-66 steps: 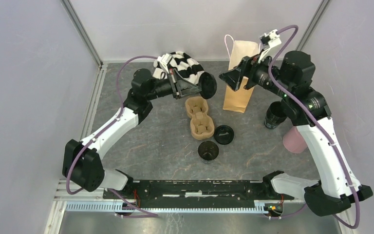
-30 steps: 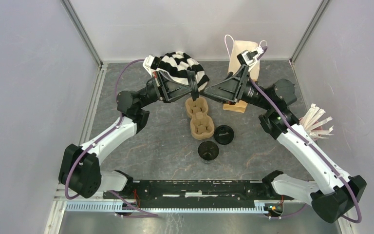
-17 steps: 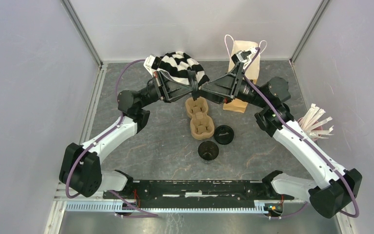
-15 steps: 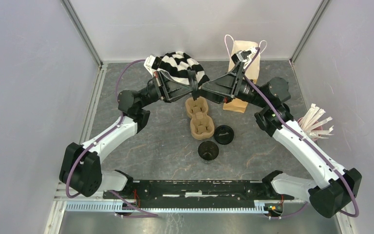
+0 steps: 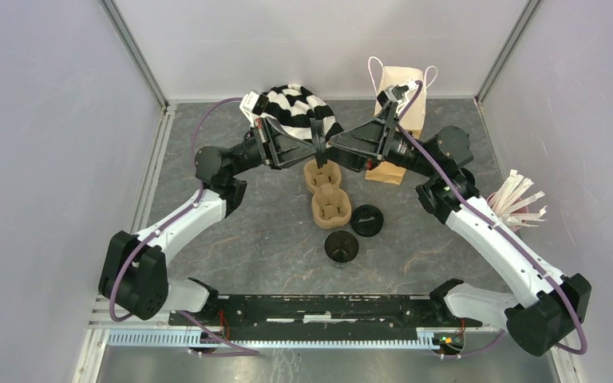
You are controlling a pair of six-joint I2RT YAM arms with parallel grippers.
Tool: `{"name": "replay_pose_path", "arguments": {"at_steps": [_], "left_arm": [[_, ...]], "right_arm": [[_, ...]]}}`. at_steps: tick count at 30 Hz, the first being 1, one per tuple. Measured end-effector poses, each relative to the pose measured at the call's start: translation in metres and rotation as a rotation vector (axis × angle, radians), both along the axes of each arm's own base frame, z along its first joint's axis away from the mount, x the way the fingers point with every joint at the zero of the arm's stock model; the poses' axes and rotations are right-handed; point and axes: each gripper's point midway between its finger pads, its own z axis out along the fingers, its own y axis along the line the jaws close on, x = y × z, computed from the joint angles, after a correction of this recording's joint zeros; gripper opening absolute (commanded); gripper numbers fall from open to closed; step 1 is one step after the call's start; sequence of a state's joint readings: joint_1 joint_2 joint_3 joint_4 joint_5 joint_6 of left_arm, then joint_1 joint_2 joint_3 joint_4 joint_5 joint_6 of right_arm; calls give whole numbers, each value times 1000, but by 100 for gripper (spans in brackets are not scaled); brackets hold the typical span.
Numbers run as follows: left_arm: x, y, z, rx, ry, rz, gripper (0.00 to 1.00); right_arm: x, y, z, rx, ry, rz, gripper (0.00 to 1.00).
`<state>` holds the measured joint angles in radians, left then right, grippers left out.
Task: Pack the takeout coffee
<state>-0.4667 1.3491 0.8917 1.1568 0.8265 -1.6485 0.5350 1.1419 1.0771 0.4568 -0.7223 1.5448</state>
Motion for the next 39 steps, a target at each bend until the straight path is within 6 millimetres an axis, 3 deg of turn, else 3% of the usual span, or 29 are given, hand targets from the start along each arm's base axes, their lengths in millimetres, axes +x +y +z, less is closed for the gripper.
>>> {"name": "replay_pose_path", "arguments": {"at_steps": [15,27,39], "left_arm": [[9,-10,-17,152,-61,18,2],[15,-5,-10,119,-9,109,2],[22,-3,-18,108,18,147,2]], "right_arm": [[8,2,-18,-58,58,-13,98],[12,2,-13,-34,36,-43,98],[18,2,-19,-16,54,-70,98]]}}
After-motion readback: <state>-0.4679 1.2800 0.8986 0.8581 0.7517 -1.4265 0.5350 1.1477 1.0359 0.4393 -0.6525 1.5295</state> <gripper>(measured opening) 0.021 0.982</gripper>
